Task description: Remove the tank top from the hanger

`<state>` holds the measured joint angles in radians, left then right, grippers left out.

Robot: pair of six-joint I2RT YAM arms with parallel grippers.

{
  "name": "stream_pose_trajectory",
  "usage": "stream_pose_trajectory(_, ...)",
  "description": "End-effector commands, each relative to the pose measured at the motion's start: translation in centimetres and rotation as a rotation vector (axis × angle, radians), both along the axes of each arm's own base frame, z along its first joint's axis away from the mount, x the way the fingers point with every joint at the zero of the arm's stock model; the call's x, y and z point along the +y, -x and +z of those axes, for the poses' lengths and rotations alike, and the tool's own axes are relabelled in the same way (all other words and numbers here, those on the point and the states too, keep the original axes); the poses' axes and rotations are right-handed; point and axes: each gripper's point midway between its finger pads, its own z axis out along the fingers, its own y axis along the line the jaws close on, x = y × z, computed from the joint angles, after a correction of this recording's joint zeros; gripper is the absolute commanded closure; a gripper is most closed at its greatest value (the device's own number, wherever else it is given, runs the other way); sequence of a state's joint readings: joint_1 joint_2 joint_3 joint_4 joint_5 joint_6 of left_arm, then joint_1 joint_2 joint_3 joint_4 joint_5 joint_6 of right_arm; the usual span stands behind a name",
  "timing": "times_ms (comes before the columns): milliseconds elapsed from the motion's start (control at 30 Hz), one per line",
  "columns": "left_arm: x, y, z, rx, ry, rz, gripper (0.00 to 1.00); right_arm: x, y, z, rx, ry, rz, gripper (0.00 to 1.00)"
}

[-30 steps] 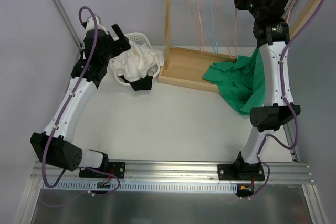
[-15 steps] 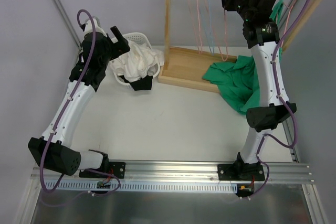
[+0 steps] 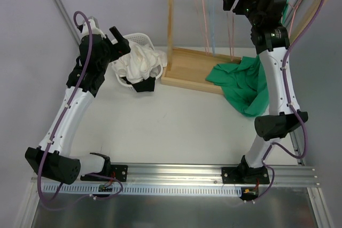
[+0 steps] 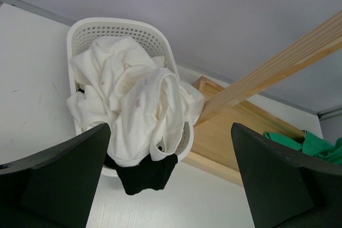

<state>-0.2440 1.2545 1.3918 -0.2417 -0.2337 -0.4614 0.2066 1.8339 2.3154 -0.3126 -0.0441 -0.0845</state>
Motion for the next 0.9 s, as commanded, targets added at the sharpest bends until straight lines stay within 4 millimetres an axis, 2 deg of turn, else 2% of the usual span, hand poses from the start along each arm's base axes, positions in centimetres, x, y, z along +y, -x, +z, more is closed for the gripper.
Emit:
stream_pose_trajectory(0, -0.8, 1.2, 2.3, -0.061, 0.035, -0.039, 0.01, -2.9, 6.2, 5.6, -0.116, -0.088, -0.055, 0.19)
stream_pose_trajectory(33, -0.9, 1.2, 2.3, -0.06, 0.041, -0.039, 0.01, -3.1, 6.1, 5.6, -0.116, -0.088, -0.059, 0.19)
stream_pose_trajectory(167, -1.0, 2.4, 2.5, -0.07, 0.076, -0.054, 0.01, -4.4, 8.8, 5.5, -0.111, -0.101, -0.094, 0.16)
stream_pose_trajectory(200, -1.1, 2.6, 2.5, -0.071, 0.089, -0.055, 0.01, -4.9, 10.3, 6.6, -0.138, -0.106, -0.099, 0.14)
stream_pose_trajectory(233, -1.1, 2.8, 2.3, -0.067, 0.107, -0.051, 0.01, -5.3, 10.5, 5.8, -0.12, -0.106, -0.111, 0.14)
stream_pose_trajectory(300, -0.6, 3.4, 2.6, -0.079, 0.131, -0.026, 0.01, -6.0, 11.8, 6.1, -0.13, -0.112, -0.119, 0.13)
stream_pose_trajectory(333, -0.5, 3.7, 2.7, -0.082, 0.172, -0.006, 0.01, -6.9, 13.6, 7.2, -0.162, -0.119, -0.133, 0.12)
stream_pose_trajectory(367, -0.2, 4.2, 2.7, -0.09, 0.183, 0.005, 0.01, -7.2, 13.8, 6.5, -0.149, -0.121, -0.142, 0.12)
stream_pose_trajectory(400, -0.3, 4.5, 2.8, -0.092, 0.187, -0.004, 0.01, -7.5, 14.4, 6.7, -0.151, -0.146, -0.144, 0.11)
stream_pose_trajectory(433, -0.4, 4.7, 2.9, -0.097, 0.19, -0.014, 0.01, -8.3, 16.1, 7.5, -0.174, -0.157, -0.156, 0.1)
stream_pose_trajectory(467, -0.5, 5.0, 3.3, -0.109, 0.195, -0.024, 0.01, -8.6, 16.4, 6.9, -0.164, -0.158, -0.166, 0.07)
stream_pose_trajectory(567, -1.4, 5.7, 3.9, -0.118, 0.206, -0.084, 0.01, -9.9, 18.6, 7.0, -0.163, -0.153, -0.2, 0.02)
stream_pose_trajectory(733, -2.4, 6.4, 4.3, -0.124, 0.228, -0.149, 0.01, -11.2, 21.5, 6.6, -0.139, -0.136, -0.232, 0.01)
stream_pose_trajectory(867, -3.3, 7.1, 6.1, -0.166, 0.187, -0.192, 0.01, -12.3, 23.4, 6.3, -0.099, -0.127, -0.265, 0.01)
